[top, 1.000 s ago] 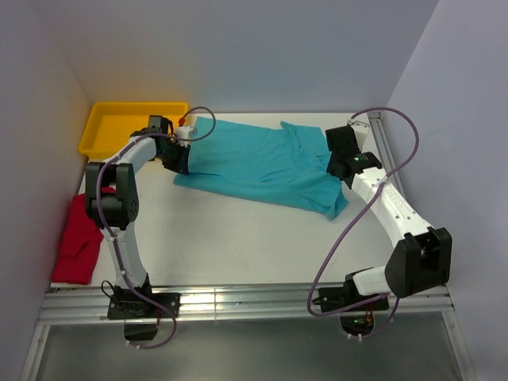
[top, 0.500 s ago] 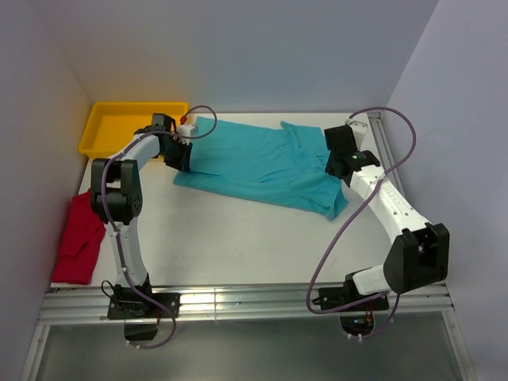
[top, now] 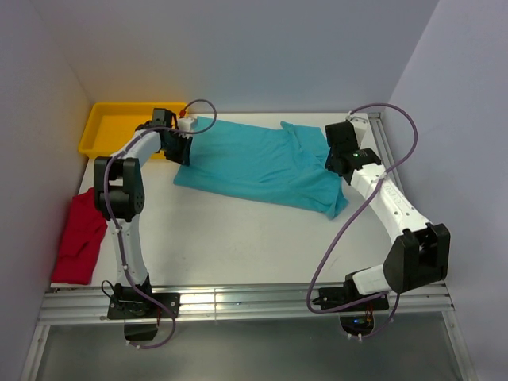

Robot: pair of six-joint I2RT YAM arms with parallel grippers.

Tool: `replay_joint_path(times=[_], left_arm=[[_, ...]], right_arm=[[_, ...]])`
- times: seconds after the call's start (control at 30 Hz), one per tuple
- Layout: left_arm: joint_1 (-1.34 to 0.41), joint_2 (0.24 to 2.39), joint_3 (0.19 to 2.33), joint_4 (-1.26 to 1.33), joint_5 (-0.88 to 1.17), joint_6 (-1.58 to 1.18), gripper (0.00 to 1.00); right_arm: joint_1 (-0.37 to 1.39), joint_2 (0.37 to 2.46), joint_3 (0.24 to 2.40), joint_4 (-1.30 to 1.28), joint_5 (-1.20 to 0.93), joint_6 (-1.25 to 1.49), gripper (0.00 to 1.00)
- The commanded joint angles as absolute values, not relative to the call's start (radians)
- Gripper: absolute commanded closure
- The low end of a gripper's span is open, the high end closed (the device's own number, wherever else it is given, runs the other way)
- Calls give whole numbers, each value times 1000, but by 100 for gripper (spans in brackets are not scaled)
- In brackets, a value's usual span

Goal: Roll the t-shirts
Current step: Fold the tshirt

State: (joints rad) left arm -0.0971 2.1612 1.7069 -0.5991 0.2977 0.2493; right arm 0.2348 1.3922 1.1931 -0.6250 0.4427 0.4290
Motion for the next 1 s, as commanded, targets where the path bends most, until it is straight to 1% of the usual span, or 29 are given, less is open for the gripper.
replay_joint_path(times=[0.0, 0.33, 0.7, 0.97], left_arm=[[-104, 2163, 1733, -595, 290, 241, 72], [-118, 2154, 1715, -595, 311, 239, 73], [-135, 2215, 1755, -617, 204, 224, 76], [-135, 2189, 1729, -598, 183, 219, 76]], right_arm=[[226, 1359, 1236, -551, 440, 422, 100], [225, 1330, 1192, -535, 433, 428, 100], [225, 1250, 1134, -479, 431, 411, 100], [224, 1275, 1104, -494, 457, 423, 100]])
